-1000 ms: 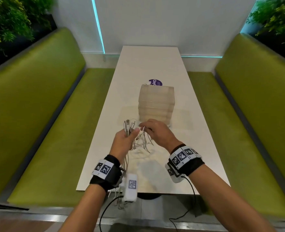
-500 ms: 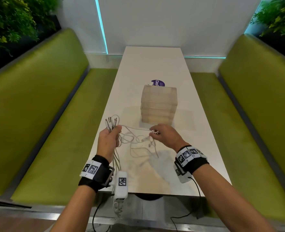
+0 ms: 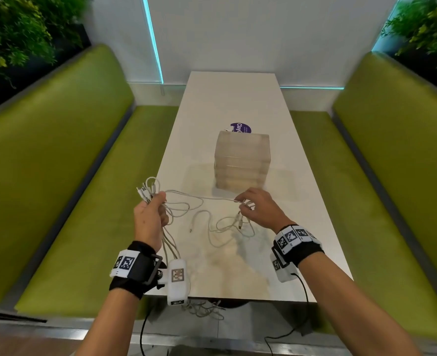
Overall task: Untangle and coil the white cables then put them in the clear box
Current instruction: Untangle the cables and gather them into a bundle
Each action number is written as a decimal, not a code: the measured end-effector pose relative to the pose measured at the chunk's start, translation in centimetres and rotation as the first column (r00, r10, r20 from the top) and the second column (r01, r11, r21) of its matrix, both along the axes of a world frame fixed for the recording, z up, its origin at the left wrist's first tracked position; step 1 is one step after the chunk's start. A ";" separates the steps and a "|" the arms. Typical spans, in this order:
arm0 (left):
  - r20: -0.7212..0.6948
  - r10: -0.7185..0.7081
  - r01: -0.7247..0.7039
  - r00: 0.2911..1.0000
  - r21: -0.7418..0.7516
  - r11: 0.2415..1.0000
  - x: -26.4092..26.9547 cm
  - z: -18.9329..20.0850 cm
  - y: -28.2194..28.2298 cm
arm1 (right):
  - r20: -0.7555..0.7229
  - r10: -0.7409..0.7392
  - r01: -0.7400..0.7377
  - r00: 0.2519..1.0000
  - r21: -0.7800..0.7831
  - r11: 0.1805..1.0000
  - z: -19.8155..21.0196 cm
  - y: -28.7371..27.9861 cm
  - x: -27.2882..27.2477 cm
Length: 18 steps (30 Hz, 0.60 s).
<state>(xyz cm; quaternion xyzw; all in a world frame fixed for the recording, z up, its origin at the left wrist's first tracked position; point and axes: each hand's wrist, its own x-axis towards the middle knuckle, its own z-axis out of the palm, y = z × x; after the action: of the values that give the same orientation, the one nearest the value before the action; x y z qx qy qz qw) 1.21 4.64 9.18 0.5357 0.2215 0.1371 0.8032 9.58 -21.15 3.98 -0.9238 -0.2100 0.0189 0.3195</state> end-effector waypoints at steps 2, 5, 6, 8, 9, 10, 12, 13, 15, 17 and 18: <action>-0.005 0.000 0.000 1.000 0.002 1.000 0.2 -0.1 0.2 | -0.037 0.020 -0.017 0.999 0.084 0.996 0.4 -0.1 -0.4; -0.013 0.015 -0.015 1.000 0.007 1.000 0.3 -0.2 0.4 | -0.070 0.102 -0.098 0.992 0.068 0.993 0.6 -0.1 -0.9; -0.017 0.025 -0.025 1.000 0.009 1.000 0.4 -0.2 0.5 | -0.079 0.120 -0.115 0.990 0.066 0.991 0.6 0.0 -1.2; -0.027 0.058 -0.058 0.998 0.003 0.998 0.6 -0.4 0.7 | -0.089 0.129 -0.123 0.988 0.075 0.990 0.6 0.0 -1.5; -0.033 0.074 -0.074 0.997 -0.003 0.997 0.7 -0.5 0.7 | -0.085 0.130 -0.124 0.988 0.075 0.989 0.6 0.0 -1.6; -0.038 0.088 -0.088 0.995 -0.008 0.996 0.8 -0.6 0.8 | -0.081 0.133 -0.127 0.988 0.074 0.989 0.6 -0.1 -1.5; -0.052 0.116 -0.116 0.992 -0.004 0.993 1.0 -0.7 0.8 | -0.081 0.129 -0.122 0.988 0.084 0.989 0.7 -0.3 -1.5; -0.061 0.133 -0.133 0.989 0.006 0.991 1.1 -0.9 0.8 | -0.069 0.118 -0.111 0.991 0.097 0.989 0.8 -0.3 -1.5; -0.088 0.171 -0.168 0.981 0.036 0.985 1.3 -1.1 0.7 | -0.022 0.086 -0.082 0.996 0.148 0.986 0.9 -0.2 -1.5; -0.115 0.196 -0.191 0.974 0.054 0.980 1.4 -1.3 0.8 | 0.025 0.071 -0.074 0.997 0.196 0.978 0.9 0.1 -1.4; -0.120 0.200 -0.194 0.972 0.056 0.979 1.5 -1.3 0.9 | 0.039 0.069 -0.076 0.997 0.211 0.975 0.9 0.1 -1.4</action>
<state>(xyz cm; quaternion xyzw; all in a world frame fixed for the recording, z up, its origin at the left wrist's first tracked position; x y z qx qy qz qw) 2.71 5.55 7.86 0.5361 0.3206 0.1870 0.7582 8.22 -21.05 4.89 -0.8764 -0.2494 -0.0063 0.4120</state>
